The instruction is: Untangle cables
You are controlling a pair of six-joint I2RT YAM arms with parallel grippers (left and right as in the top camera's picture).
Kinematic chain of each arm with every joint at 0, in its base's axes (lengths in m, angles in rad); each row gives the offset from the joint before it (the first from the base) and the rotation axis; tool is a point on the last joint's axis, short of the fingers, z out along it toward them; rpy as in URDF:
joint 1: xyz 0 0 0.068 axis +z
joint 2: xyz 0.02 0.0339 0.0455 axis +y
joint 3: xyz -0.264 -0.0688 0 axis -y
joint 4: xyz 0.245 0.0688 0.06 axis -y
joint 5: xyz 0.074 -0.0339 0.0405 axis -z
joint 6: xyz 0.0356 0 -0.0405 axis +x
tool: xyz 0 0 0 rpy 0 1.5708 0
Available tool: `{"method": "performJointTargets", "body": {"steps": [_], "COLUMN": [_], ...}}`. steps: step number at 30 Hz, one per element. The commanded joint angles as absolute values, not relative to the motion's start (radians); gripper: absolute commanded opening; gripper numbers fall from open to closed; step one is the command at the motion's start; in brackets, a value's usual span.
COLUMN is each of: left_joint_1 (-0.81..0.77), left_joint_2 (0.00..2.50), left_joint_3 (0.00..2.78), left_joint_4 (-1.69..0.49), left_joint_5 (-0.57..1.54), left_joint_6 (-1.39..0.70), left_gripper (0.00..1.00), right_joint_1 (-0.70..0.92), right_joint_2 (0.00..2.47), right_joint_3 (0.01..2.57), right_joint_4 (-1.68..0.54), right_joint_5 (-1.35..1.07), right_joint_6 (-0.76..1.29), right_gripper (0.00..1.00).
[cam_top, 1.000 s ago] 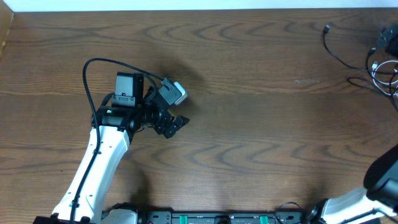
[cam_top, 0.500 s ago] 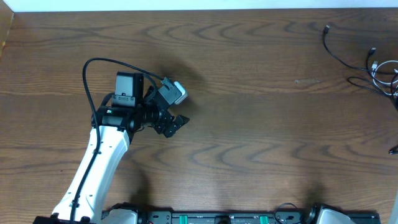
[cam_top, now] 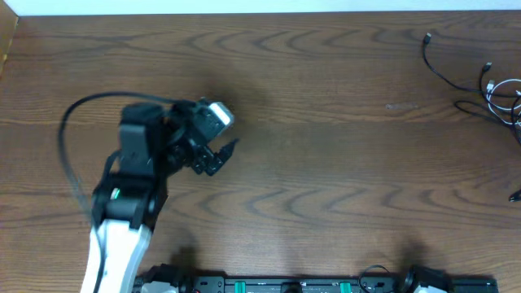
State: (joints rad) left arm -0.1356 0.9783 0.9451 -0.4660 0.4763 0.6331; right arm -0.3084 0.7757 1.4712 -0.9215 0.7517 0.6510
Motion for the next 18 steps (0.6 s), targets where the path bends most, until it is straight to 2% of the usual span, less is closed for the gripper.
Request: {"method": "performJointTargets", "body": {"steps": [1,6,10,18], "left_joint_1": [-0.137,-0.137,-0.137,-0.137], "left_joint_2": [0.881,0.743,0.633,0.525], "left_joint_3": [0.954,0.954,0.954,0.954], "left_joint_4": [-0.465,-0.465,-0.445,-0.445], "left_joint_5": [0.368,0.267,0.266,0.156], "left_joint_6": [0.595,0.517,0.517,0.516], "left_gripper": [0.9,0.9,0.9,0.91], "right_joint_1": [-0.306,-0.306,-0.306,-0.307], "right_joint_2": [0.685,0.462,0.269,0.036], "right_joint_3": [1.406,1.258,1.162,1.105], "right_joint_4": [-0.904,-0.83,-0.817,-1.019], "right_joint_5": [0.702,0.524,0.429,0.233], "right_joint_6": [0.524,0.345,0.339,0.339], "right_gripper": [0.99,0.99,0.99,0.99]}}
